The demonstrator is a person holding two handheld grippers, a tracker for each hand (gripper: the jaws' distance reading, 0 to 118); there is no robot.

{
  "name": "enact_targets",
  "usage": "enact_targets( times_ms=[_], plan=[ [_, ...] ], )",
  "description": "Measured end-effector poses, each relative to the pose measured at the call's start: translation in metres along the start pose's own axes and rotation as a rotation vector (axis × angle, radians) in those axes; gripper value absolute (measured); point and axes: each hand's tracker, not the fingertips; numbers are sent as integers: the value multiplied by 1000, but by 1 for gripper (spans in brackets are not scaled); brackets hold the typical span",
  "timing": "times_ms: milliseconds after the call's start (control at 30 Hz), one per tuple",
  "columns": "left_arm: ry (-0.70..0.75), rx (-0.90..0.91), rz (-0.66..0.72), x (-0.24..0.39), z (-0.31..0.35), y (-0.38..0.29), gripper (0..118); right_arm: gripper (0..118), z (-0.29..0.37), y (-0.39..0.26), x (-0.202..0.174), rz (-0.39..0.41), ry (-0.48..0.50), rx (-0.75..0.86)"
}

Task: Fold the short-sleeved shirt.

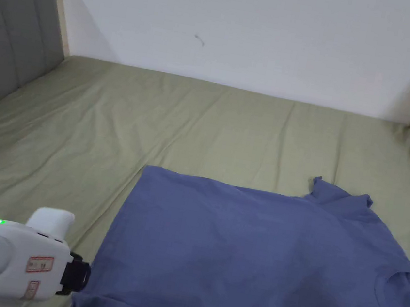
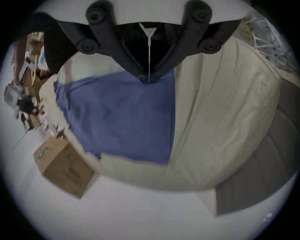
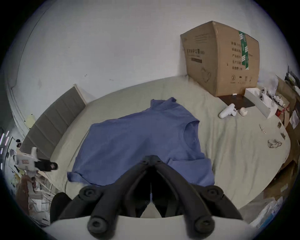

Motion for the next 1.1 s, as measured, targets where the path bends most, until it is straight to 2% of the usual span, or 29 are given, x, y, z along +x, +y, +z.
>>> enact_targets(
  times_ms=[33, 67, 100, 133, 167, 200, 267, 300, 333, 367, 400, 433, 467, 533, 700, 733, 767, 800, 833, 867, 900, 933, 1000, 1033, 1067, 1100],
  plan=[
    [27, -38, -4, -4, -13, -3, 2, 0, -2, -2, 1, -2, 4, -18],
    [44, -27, -7, -2, -25, -5, 19, 0, -5, -4, 2, -5, 10, -40],
    [58, -23, -10, -5, -36, -5, 59, 0, -8, -8, 5, -7, 15, -59],
    [79, -66, -9, -7, -51, -7, 104, 0, -10, -12, 6, -8, 8, -73],
    [85, -90, -6, -8, -62, -9, 117, 0, -11, -15, 7, -10, 1, -81],
    [72, -54, -10, -13, -71, -16, 111, 0, -11, -18, 9, -16, -1, -93],
    [109, -96, -1, -10, -89, -22, 107, 0, -14, -23, 16, -36, 1, -117],
    [92, -102, -16, -7, -92, -26, 91, 0, -15, -26, 18, -44, -1, -125],
    [79, -93, -32, -17, -97, -3, 63, 0, -16, -28, 21, -52, -7, -132],
    [96, -83, -57, -15, -97, -1, 44, 0, -17, -31, 25, -54, -16, -138],
    [140, -68, -101, -14, -94, 0, 38, 0, -18, -32, 28, -56, -27, -146],
    [116, -56, -135, -5, -83, -8, 28, 0, -18, -34, 32, -57, -37, -155],
    [122, -50, -150, 4, -69, -21, 7, 0, -19, -35, 37, -57, -45, -162],
    [46, 0, -97, 2, -50, -23, 7, 0, -21, -39, 48, -48, -73, -187],
    [25, 122, -27, -16, -20, -19, 7, 0, -19, -42, 69, -48, -139, -229],
    [19, 130, -29, -3, -17, -28, 7, 9, -22, -43, 75, -47, -150, -250],
    [22, 127, -34, 1, -16, -30, 7, 59, -26, -45, 93, -50, -163, -261],
    [35, 134, -47, 6, -15, -32, 7, 92, -29, -47, 100, -45, -178, -285],
    [51, 142, -61, 11, -14, -35, 7, 105, -36, -49, 107, -47, -212, -335],
    [68, 146, -75, 20, -10, -35, 7, 105, -44, -53, 113, -55, -265, -415],
    [76, 149, -80, 24, -10, -37, 7, 116, -45, -55, 117, -37, -287, -448],
    [85, 151, -83, 28, -10, -40, 7, 114, -56, -49, 119, -44, -268, -431],
    [96, 163, -85, 18, -11, -37, 7, 114, -69, -46, 122, -20, -284, -522],
    [99, 162, -88, 19, -12, -37, 7, 114, -73, -73, 123, -9, -293, -563],
    [103, 158, -89, 20, -14, -37, 7, 112, -78, -78, 124, -3, -273, -590],
    [109, 149, -91, 21, -15, -36, 7, 105, -81, -83, 125, 3, -247, -600]
  ],
)
